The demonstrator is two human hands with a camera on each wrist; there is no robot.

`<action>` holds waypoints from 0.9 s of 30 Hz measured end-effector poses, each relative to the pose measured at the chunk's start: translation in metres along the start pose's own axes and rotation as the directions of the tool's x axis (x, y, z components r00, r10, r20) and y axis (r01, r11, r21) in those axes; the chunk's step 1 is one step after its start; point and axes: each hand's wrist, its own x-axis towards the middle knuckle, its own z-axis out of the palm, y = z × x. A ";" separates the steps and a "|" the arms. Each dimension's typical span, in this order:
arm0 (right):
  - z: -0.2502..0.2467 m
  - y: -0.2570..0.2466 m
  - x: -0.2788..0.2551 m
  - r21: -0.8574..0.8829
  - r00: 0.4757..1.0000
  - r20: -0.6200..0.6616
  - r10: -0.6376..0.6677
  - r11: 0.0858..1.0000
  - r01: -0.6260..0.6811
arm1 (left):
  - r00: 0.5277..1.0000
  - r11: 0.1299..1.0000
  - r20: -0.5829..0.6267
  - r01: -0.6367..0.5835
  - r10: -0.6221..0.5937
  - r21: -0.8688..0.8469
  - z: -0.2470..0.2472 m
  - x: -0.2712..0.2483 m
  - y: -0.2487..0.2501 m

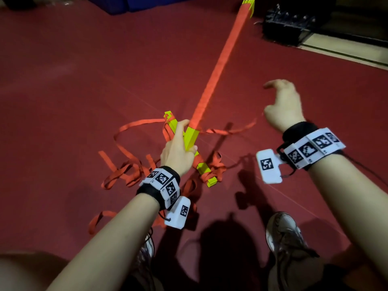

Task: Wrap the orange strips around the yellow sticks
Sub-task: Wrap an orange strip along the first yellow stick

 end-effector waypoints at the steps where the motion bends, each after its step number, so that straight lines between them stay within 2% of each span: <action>1: 0.007 -0.004 -0.004 -0.001 0.997 0.065 -0.041 0.999 0.041 | 1.000 0.999 0.006 -0.008 0.009 -0.036 0.000 0.000 0.003; 4: 0.029 -0.013 -0.018 0.063 0.968 0.212 -0.132 0.991 0.121 | 0.997 0.987 0.057 -0.043 0.053 -0.155 0.003 0.001 0.009; 6: 0.044 -0.020 -0.029 0.255 0.934 0.319 -0.163 0.964 0.081 | 0.990 0.955 0.097 -0.069 0.101 -0.288 0.008 0.000 0.012; 7: 0.051 -0.023 -0.034 0.404 0.912 0.366 -0.187 0.914 0.025 | 0.984 0.926 0.118 -0.078 0.130 -0.370 0.011 -0.001 0.013; 9: 0.061 -0.029 -0.043 0.643 0.875 0.439 -0.204 0.751 -0.147 | 0.974 0.877 0.159 -0.069 0.163 -0.476 0.014 -0.001 0.016; 12: 0.065 -0.030 -0.047 0.744 0.855 0.494 -0.159 0.586 -0.321 | 0.958 0.849 0.212 -0.054 0.192 -0.526 0.015 -0.001 0.020; 14: 0.065 -0.026 -0.047 0.761 0.849 0.500 -0.170 0.554 -0.338 | 0.949 0.826 0.238 -0.037 0.205 -0.562 0.014 -0.002 0.022; 17: 0.066 -0.025 -0.049 0.746 0.849 0.498 -0.175 0.587 -0.316 | 0.941 0.799 0.284 0.024 0.184 -0.600 0.014 -0.003 0.026; 22: 0.066 -0.021 -0.044 0.643 0.875 0.469 -0.119 0.725 -0.247 | 0.935 0.781 0.325 0.097 0.140 -0.618 0.010 -0.005 0.028; 25: 0.060 -0.016 -0.040 0.507 0.899 0.425 -0.104 0.850 -0.141 | 0.943 0.776 0.312 0.111 0.115 -0.621 0.009 -0.005 0.029; 27: 0.054 -0.015 -0.039 0.437 0.910 0.401 -0.109 0.895 -0.085 | 0.962 0.792 0.256 0.084 0.094 -0.605 0.011 -0.005 0.029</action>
